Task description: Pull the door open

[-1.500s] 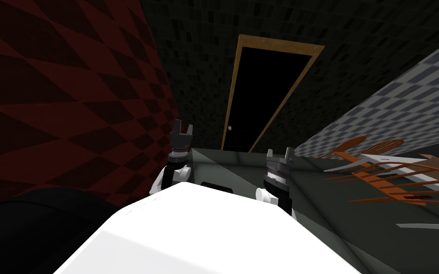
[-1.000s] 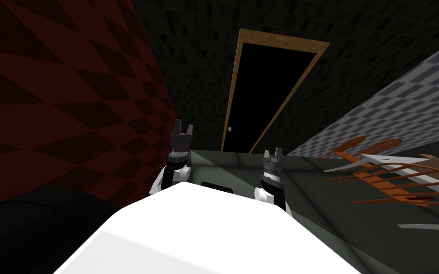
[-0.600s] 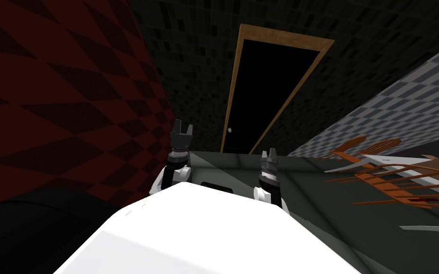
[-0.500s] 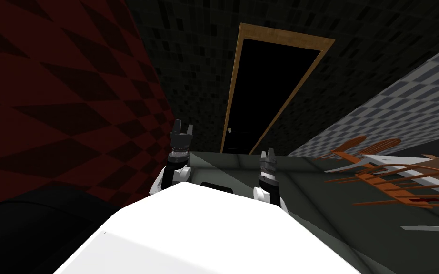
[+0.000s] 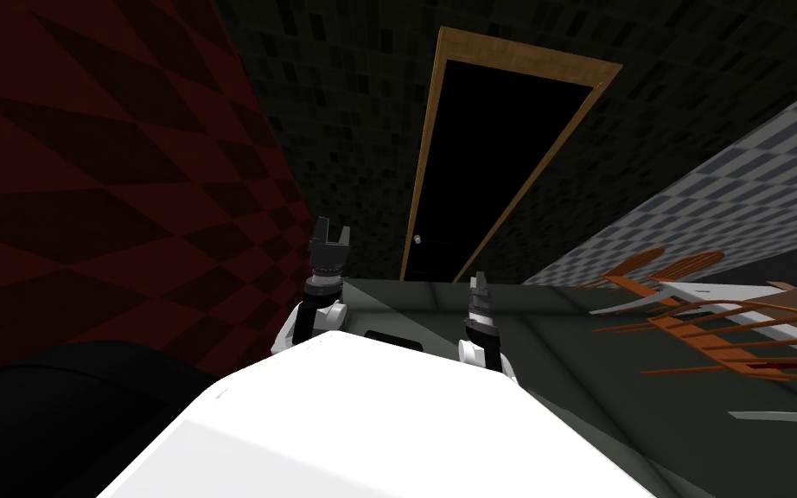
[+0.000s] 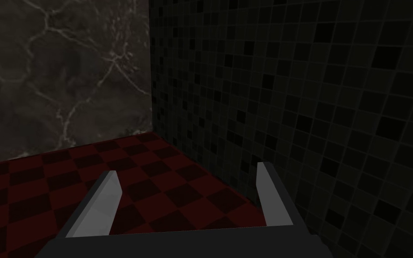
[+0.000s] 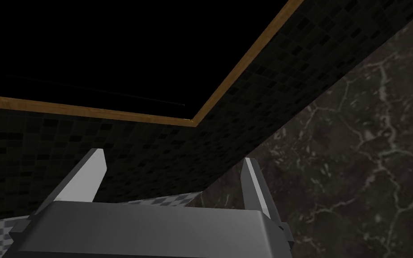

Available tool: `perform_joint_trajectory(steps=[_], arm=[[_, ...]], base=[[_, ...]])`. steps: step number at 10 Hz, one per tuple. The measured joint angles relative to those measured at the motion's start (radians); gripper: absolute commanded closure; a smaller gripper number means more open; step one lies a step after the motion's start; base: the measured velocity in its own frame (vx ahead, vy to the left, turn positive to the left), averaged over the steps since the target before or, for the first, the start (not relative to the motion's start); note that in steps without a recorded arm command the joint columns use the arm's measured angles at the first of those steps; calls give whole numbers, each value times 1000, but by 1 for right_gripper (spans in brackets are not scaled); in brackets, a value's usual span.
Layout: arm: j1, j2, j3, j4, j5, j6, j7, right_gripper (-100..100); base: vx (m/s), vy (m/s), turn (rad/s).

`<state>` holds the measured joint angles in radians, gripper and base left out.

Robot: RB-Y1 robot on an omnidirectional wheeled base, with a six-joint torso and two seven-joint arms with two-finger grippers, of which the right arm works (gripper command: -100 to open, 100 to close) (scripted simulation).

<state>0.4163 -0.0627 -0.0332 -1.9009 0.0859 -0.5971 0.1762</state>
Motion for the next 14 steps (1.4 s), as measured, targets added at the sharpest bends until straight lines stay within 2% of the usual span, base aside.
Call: perform_joint_trajectory(steps=[3,14], arm=[[-31,-15,-1,77,28,-19,58,-100],[-116,-50,-2,309,114,-92,235,-100]], base=[[118,45,-34],[98,43,-32]])
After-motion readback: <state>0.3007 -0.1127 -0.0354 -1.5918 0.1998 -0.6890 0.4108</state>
